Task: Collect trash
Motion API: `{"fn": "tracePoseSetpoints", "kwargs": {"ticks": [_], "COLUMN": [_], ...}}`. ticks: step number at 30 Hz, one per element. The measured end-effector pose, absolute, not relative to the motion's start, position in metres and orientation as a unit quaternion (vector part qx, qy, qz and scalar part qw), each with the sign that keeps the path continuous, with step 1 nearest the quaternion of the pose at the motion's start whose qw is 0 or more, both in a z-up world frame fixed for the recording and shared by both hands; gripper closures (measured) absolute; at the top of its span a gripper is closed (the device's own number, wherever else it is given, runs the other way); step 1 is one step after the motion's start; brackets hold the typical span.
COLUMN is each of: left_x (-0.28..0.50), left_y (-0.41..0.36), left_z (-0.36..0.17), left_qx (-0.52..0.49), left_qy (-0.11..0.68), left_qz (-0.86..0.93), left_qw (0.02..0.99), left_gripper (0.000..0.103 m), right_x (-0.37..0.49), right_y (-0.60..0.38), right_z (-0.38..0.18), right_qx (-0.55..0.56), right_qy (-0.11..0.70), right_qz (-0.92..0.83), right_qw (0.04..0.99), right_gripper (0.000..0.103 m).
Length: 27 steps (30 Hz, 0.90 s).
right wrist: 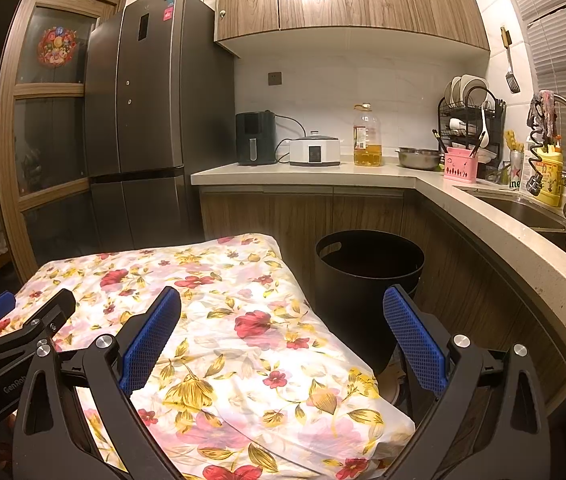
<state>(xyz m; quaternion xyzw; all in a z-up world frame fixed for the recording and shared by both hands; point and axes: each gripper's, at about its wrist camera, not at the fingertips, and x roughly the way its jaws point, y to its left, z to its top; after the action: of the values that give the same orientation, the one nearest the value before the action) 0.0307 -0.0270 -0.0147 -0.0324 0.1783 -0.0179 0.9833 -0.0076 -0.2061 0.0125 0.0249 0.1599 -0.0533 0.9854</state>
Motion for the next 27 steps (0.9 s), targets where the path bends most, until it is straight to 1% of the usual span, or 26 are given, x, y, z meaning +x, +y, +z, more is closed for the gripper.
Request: {"fn": "tracePoseSetpoints", "kwargs": {"ticks": [26, 27], "left_x": [0.0283, 0.0286], "left_y": [-0.0276, -0.0275], "left_z": [-0.0126, -0.0126], "left_qx": [-0.034, -0.034], "left_qy": [0.177, 0.177], "left_qz": [-0.021, -0.022], "left_qw": [0.983, 0.983], "left_gripper": [0.006, 0.01], "right_x": [-0.007, -0.0071], "right_y": [-0.2064, -0.2068], "right_z": [0.0133, 0.0132], "right_qx": [0.026, 0.026], "right_qy": [0.16, 0.16], "right_qz": [-0.053, -0.054], "right_qw": [0.985, 0.985], "right_gripper": [0.006, 0.006]}}
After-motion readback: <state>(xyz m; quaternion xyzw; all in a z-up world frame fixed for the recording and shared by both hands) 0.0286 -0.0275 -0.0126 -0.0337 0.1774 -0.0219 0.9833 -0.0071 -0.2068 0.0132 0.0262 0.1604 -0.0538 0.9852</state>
